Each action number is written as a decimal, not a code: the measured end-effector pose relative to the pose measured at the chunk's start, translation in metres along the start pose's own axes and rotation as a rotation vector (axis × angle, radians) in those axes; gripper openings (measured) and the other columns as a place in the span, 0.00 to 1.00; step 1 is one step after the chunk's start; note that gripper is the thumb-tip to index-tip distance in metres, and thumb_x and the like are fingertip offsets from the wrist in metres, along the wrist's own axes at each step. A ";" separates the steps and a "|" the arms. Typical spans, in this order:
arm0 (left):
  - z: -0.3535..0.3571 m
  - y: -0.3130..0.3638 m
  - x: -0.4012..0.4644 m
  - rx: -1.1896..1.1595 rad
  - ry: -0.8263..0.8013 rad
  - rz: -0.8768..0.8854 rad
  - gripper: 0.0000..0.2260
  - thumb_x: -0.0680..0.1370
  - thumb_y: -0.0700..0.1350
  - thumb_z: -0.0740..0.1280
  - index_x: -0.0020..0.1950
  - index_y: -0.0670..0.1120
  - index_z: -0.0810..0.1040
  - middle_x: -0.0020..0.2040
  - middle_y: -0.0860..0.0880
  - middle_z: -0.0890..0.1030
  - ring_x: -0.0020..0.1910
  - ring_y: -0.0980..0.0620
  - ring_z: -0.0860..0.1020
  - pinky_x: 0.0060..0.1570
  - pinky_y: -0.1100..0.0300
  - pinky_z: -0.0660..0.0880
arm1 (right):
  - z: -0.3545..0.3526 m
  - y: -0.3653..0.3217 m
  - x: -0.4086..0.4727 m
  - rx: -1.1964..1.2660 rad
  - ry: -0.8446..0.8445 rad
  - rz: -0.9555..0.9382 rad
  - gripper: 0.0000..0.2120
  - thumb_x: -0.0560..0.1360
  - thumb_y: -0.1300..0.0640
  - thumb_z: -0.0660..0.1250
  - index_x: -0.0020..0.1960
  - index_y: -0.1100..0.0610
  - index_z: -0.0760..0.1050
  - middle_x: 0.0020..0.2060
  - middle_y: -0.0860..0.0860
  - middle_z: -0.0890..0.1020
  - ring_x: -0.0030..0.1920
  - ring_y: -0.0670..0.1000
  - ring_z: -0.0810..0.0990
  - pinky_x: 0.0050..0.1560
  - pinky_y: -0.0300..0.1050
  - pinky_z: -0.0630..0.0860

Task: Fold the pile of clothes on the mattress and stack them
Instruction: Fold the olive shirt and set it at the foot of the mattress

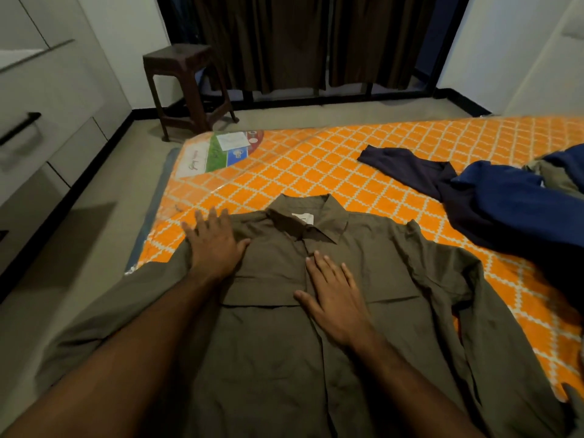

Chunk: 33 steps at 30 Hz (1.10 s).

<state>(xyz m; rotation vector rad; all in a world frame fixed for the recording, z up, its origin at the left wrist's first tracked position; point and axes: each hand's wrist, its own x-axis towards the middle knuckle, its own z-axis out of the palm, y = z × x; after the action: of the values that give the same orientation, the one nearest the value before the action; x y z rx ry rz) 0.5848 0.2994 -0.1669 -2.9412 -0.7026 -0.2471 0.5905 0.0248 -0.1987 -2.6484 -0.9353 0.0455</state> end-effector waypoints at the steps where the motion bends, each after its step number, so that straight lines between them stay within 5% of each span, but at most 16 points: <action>1: -0.003 -0.012 -0.001 -0.009 -0.037 -0.073 0.39 0.78 0.67 0.61 0.79 0.42 0.58 0.74 0.38 0.67 0.73 0.35 0.64 0.68 0.33 0.59 | 0.000 0.001 -0.002 -0.031 -0.025 0.005 0.41 0.76 0.28 0.35 0.83 0.48 0.47 0.82 0.46 0.47 0.81 0.48 0.45 0.80 0.51 0.42; 6: -0.035 -0.047 -0.026 -0.207 -0.160 -0.073 0.19 0.78 0.56 0.67 0.61 0.44 0.71 0.60 0.42 0.77 0.62 0.39 0.74 0.60 0.43 0.67 | -0.007 -0.005 -0.011 -0.035 -0.087 0.088 0.50 0.67 0.23 0.25 0.82 0.44 0.50 0.82 0.46 0.50 0.81 0.49 0.47 0.79 0.54 0.44; 8: -0.052 -0.051 -0.041 -0.305 -0.193 -0.005 0.11 0.77 0.51 0.66 0.54 0.47 0.71 0.54 0.44 0.79 0.57 0.41 0.77 0.57 0.45 0.66 | -0.013 -0.015 -0.018 0.023 -0.127 0.146 0.44 0.72 0.24 0.35 0.82 0.45 0.50 0.82 0.47 0.51 0.81 0.50 0.48 0.79 0.54 0.44; 11: -0.080 -0.043 -0.063 -0.553 -0.218 0.033 0.13 0.71 0.53 0.65 0.52 0.49 0.71 0.45 0.48 0.80 0.48 0.42 0.79 0.51 0.45 0.73 | -0.026 -0.035 -0.025 0.119 -0.179 0.198 0.32 0.80 0.38 0.57 0.81 0.48 0.56 0.81 0.50 0.56 0.80 0.54 0.54 0.79 0.56 0.48; 14: -0.111 -0.021 -0.086 -0.844 -0.282 0.108 0.18 0.74 0.47 0.72 0.61 0.50 0.70 0.48 0.48 0.82 0.45 0.50 0.81 0.45 0.50 0.78 | -0.048 -0.056 -0.022 0.398 -0.109 0.241 0.21 0.80 0.45 0.64 0.70 0.52 0.73 0.69 0.54 0.74 0.70 0.56 0.70 0.72 0.54 0.66; 17: -0.138 0.010 -0.107 -0.989 -0.381 0.320 0.22 0.76 0.41 0.72 0.66 0.48 0.68 0.49 0.50 0.83 0.44 0.62 0.82 0.43 0.57 0.76 | -0.083 -0.088 -0.015 0.964 0.075 0.344 0.16 0.81 0.47 0.65 0.55 0.60 0.82 0.52 0.59 0.84 0.57 0.60 0.82 0.57 0.55 0.77; 19: -0.158 0.026 -0.123 -1.087 -0.497 0.418 0.22 0.76 0.40 0.72 0.69 0.43 0.70 0.56 0.42 0.82 0.54 0.51 0.82 0.53 0.50 0.78 | -0.115 -0.104 -0.012 1.310 0.109 0.477 0.17 0.82 0.48 0.65 0.52 0.63 0.81 0.47 0.60 0.85 0.48 0.59 0.85 0.45 0.52 0.80; 21: -0.174 0.037 -0.132 -1.094 -0.694 0.528 0.22 0.78 0.39 0.71 0.71 0.40 0.71 0.63 0.41 0.79 0.61 0.46 0.79 0.62 0.50 0.75 | -0.136 -0.107 -0.013 1.368 0.106 0.556 0.14 0.80 0.49 0.68 0.50 0.61 0.80 0.44 0.61 0.84 0.43 0.57 0.84 0.44 0.55 0.81; 23: -0.192 0.040 -0.134 -0.957 -0.817 0.602 0.22 0.79 0.40 0.71 0.72 0.40 0.72 0.66 0.47 0.77 0.65 0.54 0.75 0.64 0.61 0.72 | -0.151 -0.099 -0.016 1.233 0.139 0.564 0.05 0.79 0.58 0.68 0.48 0.60 0.77 0.45 0.63 0.80 0.44 0.58 0.81 0.45 0.55 0.78; 26: -0.218 0.035 -0.130 -0.963 -0.699 0.642 0.16 0.81 0.38 0.68 0.69 0.40 0.77 0.64 0.46 0.80 0.61 0.55 0.78 0.58 0.66 0.73 | -0.181 -0.083 -0.018 1.162 0.173 0.517 0.08 0.80 0.67 0.61 0.50 0.59 0.78 0.50 0.64 0.81 0.51 0.62 0.81 0.53 0.57 0.79; 29: -0.253 0.030 -0.129 -1.111 -0.503 0.454 0.11 0.83 0.37 0.61 0.59 0.41 0.82 0.53 0.42 0.84 0.48 0.50 0.83 0.45 0.56 0.79 | -0.240 -0.088 -0.022 1.235 0.192 0.429 0.10 0.82 0.64 0.61 0.60 0.61 0.78 0.52 0.58 0.83 0.51 0.56 0.82 0.52 0.51 0.80; 33: -0.279 0.028 -0.124 -1.101 -0.367 0.325 0.08 0.83 0.43 0.61 0.59 0.48 0.78 0.52 0.45 0.82 0.49 0.49 0.84 0.43 0.50 0.80 | -0.323 -0.101 -0.018 1.215 0.037 0.322 0.11 0.80 0.57 0.67 0.59 0.60 0.81 0.47 0.56 0.85 0.45 0.53 0.83 0.50 0.47 0.79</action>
<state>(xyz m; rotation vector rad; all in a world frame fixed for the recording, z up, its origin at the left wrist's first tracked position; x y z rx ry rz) 0.4509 0.1809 0.0819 -4.1525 -0.0468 -0.0542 0.5597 -0.0088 0.1373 -1.5979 -0.2565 0.4708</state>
